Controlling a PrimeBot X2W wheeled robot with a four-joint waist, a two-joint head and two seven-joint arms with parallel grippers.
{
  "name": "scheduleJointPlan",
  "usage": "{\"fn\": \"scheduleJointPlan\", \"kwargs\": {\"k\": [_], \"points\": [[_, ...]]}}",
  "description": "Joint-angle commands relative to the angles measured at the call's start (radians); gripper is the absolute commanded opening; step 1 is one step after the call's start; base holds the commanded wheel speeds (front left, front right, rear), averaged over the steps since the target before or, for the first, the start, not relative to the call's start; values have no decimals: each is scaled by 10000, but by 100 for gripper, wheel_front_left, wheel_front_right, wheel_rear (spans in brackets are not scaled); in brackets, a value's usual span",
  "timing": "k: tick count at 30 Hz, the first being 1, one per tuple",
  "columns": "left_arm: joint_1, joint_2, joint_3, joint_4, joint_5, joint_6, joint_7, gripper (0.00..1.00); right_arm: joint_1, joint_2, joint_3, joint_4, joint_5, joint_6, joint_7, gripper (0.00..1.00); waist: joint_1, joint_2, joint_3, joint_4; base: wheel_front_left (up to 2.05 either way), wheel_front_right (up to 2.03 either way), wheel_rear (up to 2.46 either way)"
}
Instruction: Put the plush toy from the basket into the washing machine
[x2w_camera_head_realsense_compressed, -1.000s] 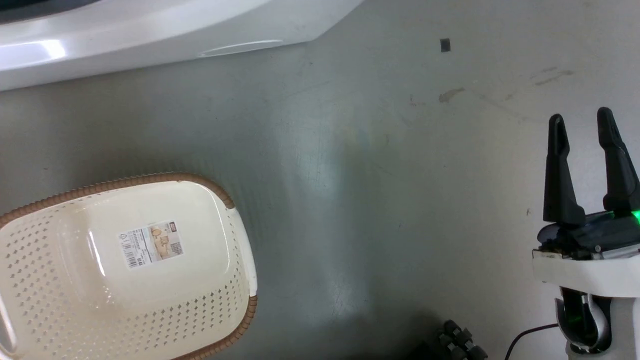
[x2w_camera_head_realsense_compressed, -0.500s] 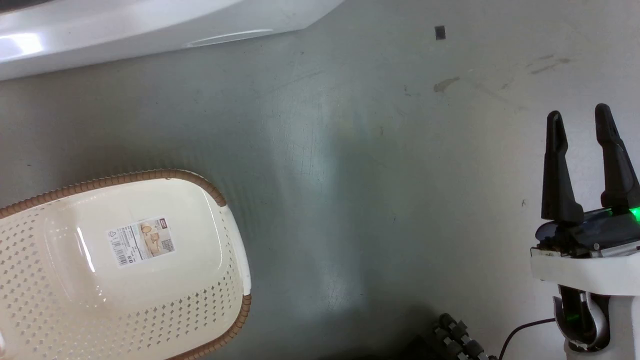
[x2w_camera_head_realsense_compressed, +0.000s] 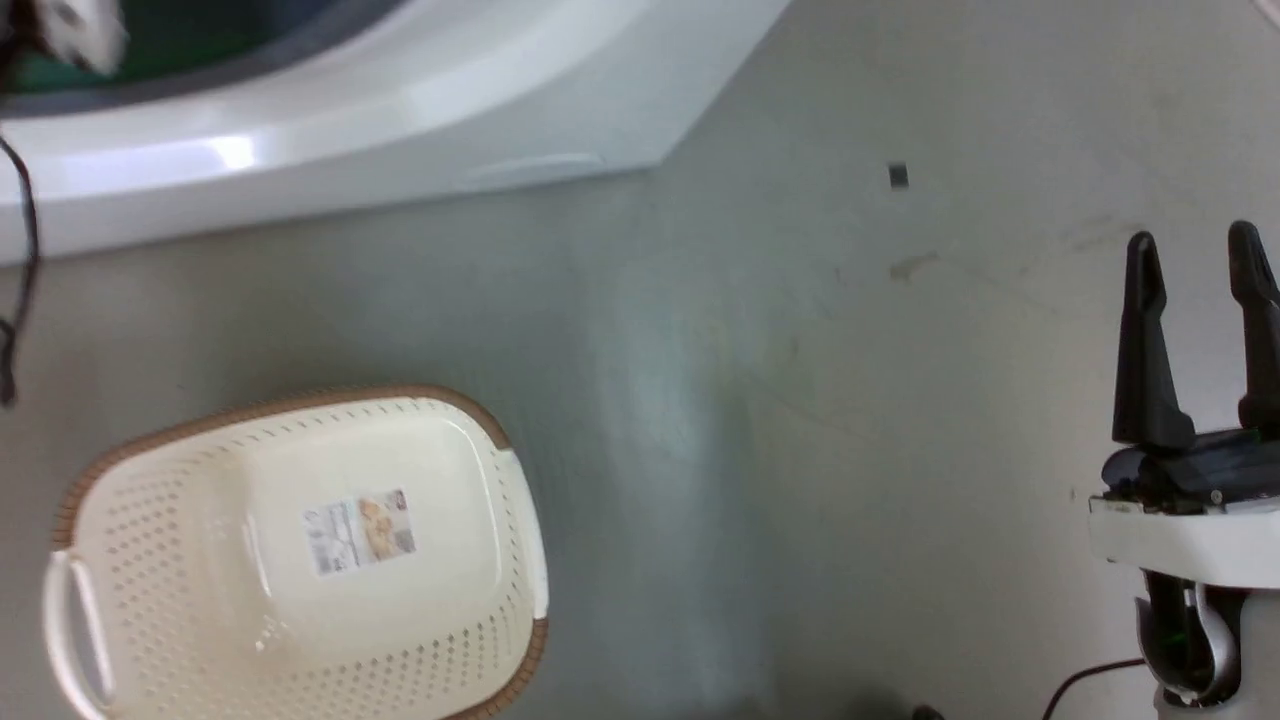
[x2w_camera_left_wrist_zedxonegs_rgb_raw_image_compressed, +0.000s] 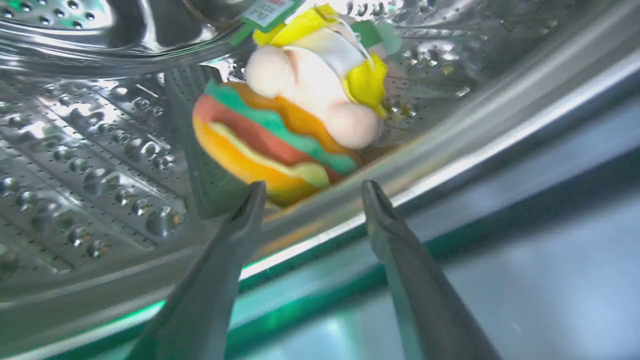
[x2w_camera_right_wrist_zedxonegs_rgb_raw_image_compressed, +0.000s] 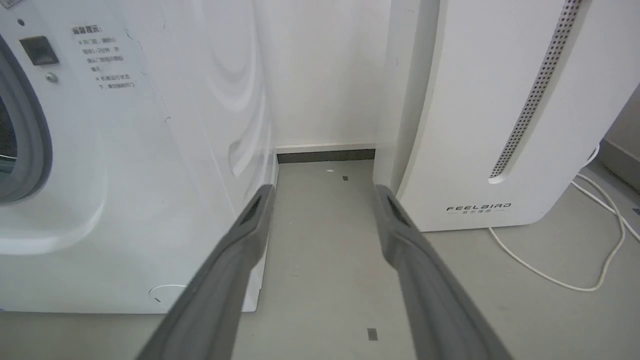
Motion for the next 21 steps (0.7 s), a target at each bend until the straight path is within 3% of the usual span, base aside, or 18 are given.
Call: {"fn": "scheduleJointPlan", "kwargs": {"k": [1, 10, 16, 21], "points": [[643, -159, -285, -6, -174, -32, -275, 100, 213, -1, -111, 57, -145, -9, -46, 100, -1, 0, -1095, 512, 0, 0, 0], [2942, -854, -776, -244, -621, 42, -2602, 100, 1056, -1, -448, 203, -726, -9, -46, 100, -1, 0, -3543, 1446, 0, 0, 0], [4183, -1284, -593, -672, -783, 581, -4247, 100, 1536, -1, -552, 144, -889, -9, -46, 100, -1, 0, -4596, 1867, 0, 0, 0], [5626, -1469, -48, -1706, -1111, 1417, -5210, 100, 1934, -1, -620, 64, -947, -9, -46, 100, -1, 0, -5289, 2161, 0, 0, 0]]}}
